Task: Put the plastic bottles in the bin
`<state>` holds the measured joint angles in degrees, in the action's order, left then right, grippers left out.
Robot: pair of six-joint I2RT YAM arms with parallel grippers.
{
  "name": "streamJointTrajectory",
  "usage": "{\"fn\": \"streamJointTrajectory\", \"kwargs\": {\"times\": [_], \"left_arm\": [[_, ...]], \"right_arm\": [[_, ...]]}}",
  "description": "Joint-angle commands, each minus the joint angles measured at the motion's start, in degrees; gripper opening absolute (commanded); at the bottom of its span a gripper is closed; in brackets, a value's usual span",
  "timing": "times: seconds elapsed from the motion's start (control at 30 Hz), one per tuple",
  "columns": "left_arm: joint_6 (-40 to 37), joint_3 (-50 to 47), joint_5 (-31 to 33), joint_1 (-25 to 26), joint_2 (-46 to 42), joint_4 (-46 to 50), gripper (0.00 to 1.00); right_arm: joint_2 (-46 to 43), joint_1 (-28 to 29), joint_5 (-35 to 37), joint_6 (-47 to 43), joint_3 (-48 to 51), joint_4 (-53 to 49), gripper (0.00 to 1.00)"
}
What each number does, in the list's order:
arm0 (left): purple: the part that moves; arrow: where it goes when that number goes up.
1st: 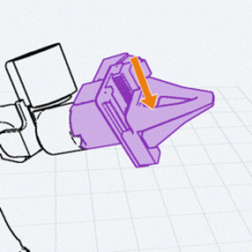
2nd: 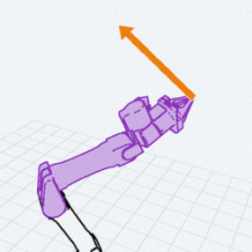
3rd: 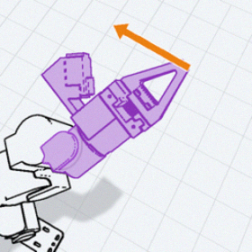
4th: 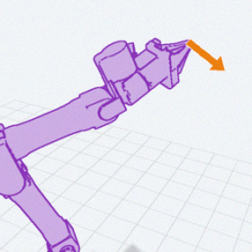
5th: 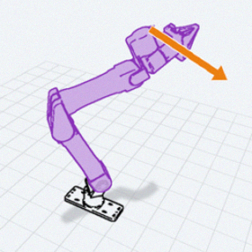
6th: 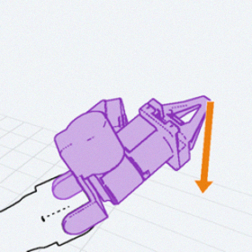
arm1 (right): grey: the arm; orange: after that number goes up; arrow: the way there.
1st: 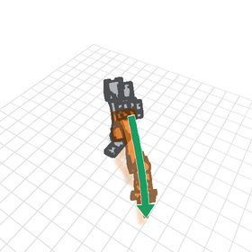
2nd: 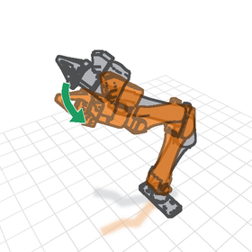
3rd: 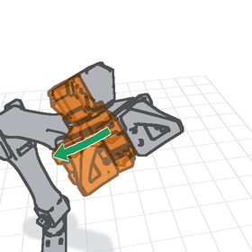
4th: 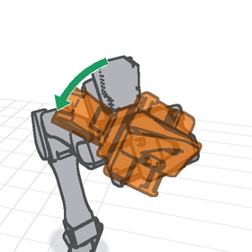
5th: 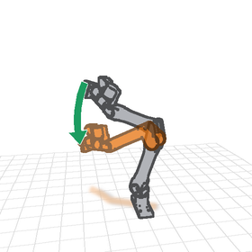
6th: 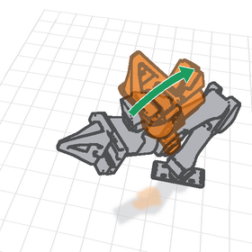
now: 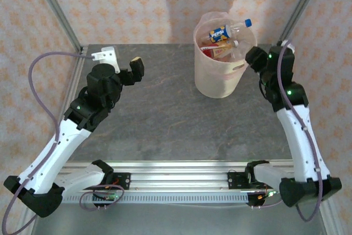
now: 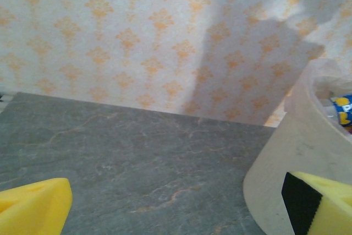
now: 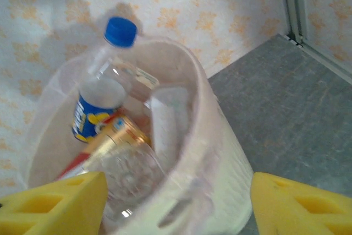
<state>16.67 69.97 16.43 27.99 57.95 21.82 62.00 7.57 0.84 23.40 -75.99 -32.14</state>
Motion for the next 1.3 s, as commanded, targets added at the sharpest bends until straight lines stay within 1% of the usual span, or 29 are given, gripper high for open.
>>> {"fn": "streamJointTrajectory", "kwargs": {"times": [0.0, 0.07, 0.1, 0.2, 0.33, 0.43, 0.53, 0.63, 0.77, 0.83, 1.0, 1.13, 1.27], "left_arm": [[0.28, -1.56, 4.82, -0.57, -1.58, 1.47, 1.0], [-0.11, -2.38, 6.24, -0.68, -2.09, 1.47, 1.0], [-0.39, -2.77, 7.19, -0.75, -2.3, 1.53, 1.0], [-1.1, -4.64, 10.32, -0.98, -2.84, 1.47, 1.0], [0.58, -8.03, 17.19, -1.61, -3.36, 1.78, 1.0], [1.29, -13.77, 21.4, -2.69, -4.6, -0.87, 1.0], [2.09, -21.05, 24.01, -4.54, -6.47, -5.91, 1.0], [2.33, -29.18, 26.46, -6.09, -8.78, -13.61, 1.0], [-1.18, -40.32, 26.01, -7.95, -11.0, -27.74, 1.0], [-1.93, -43.11, 25.47, -9.31, -10.62, -30.76, 1.0], [-6.37, -47.16, 24.19, -11.94, -7.35, -36.96, 1.0], [-9.35, -50.46, 21.08, -13.72, -3.8, -44.27, 1.0], [-13.09, -52.5, 18.17, -15.08, 0.23, -50.28, 1.0]], "right_arm": [[-4.43, 0.07, 1.75, 0.15, 5.06, 0.25, 0.74], [-6.8, 0.07, 2.08, 0.71, 9.05, 0.22, 0.79], [-7.99, 0.07, 2.22, 0.91, 11.0, 0.15, 0.83], [-11.33, 0.07, 3.41, 1.61, 16.67, 0.24, 0.99], [-15.3, 0.07, 7.2, 2.05, 23.43, 0.26, 0.99], [-18.03, 0.07, 9.99, 1.02, 29.11, 2.93, 0.99], [-20.66, 0.07, 12.75, -1.27, 35.32, 8.09, 0.99], [-23.55, 0.07, 14.51, -4.7, 41.96, 15.29, 0.99], [-25.61, 0.07, 16.43, -9.91, 48.69, 24.31, 0.99], [-25.47, 0.07, 17.05, -11.96, 51.28, 28.2, 0.99], [-25.0, 0.1, 17.74, -17.09, 57.89, 39.94, 0.99], [-24.69, 0.07, 16.8, -22.43, 62.95, 50.19, 0.99], [-22.26, 0.07, 17.23, -24.74, 63.62, 53.42, 0.99]]}}
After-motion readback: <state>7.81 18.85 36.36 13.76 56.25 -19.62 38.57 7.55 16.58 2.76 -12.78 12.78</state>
